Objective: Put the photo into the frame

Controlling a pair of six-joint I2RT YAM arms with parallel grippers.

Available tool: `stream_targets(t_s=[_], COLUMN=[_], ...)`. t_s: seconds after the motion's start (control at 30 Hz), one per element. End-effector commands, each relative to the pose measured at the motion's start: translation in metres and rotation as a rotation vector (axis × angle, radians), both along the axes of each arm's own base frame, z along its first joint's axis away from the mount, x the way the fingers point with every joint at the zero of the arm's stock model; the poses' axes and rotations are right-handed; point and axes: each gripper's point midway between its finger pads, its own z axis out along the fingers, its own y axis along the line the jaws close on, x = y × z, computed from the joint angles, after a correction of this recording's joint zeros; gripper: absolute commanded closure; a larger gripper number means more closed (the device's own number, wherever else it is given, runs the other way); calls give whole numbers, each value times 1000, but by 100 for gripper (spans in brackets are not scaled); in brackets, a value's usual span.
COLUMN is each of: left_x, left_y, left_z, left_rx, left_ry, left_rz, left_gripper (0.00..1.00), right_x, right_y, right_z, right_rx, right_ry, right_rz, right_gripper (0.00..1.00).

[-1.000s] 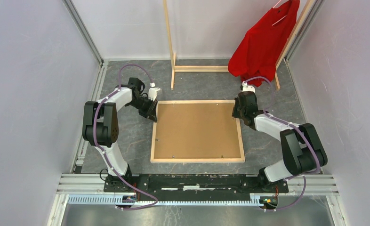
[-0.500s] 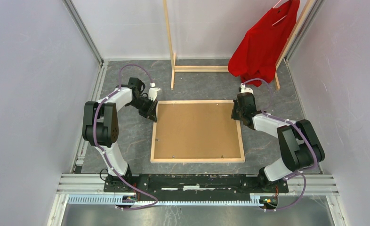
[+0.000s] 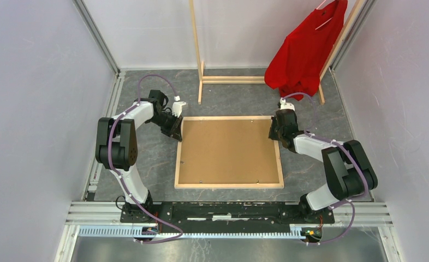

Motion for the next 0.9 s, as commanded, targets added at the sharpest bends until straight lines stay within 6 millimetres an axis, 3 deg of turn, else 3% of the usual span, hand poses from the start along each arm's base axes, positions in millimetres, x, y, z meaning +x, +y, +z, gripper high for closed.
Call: stream_targets(t_s=[0.0,0.33,0.47,0.53,0.57,0.63,0.73,0.87], left_x=[-9,-10,-8,-6,-4,-1,3,-1], left_y=[19,18,17,17,16,14,10,8], left_z=[-22,-21,-19,-15,-11,-3,15,40], left_rx=[114,111,108,104,100,89,64,38], left_ry=[22,21,15,5,2,-5,-26,-61], left_rz=[-18,-20,-16,-12,-13,-10,-15,-37], left_gripper=[80,81,80,78,73,62,50,37], right_x=[-25,-19,-7,-5,-5,-9,-38,-110], right_y=[-12,-9,1,11,17,39,91,170], right_z=[-17,-4,13,32,41,62,84,93], right_rx=[-45,-43,-17,-12,-9,-3,5,23], right_ry=[83,65,23,-32,-60,-125,-189,-234], right_rz=[4,18,56,107,136,247,493,878], right_gripper=[100,100,100,88,74,58,41,34])
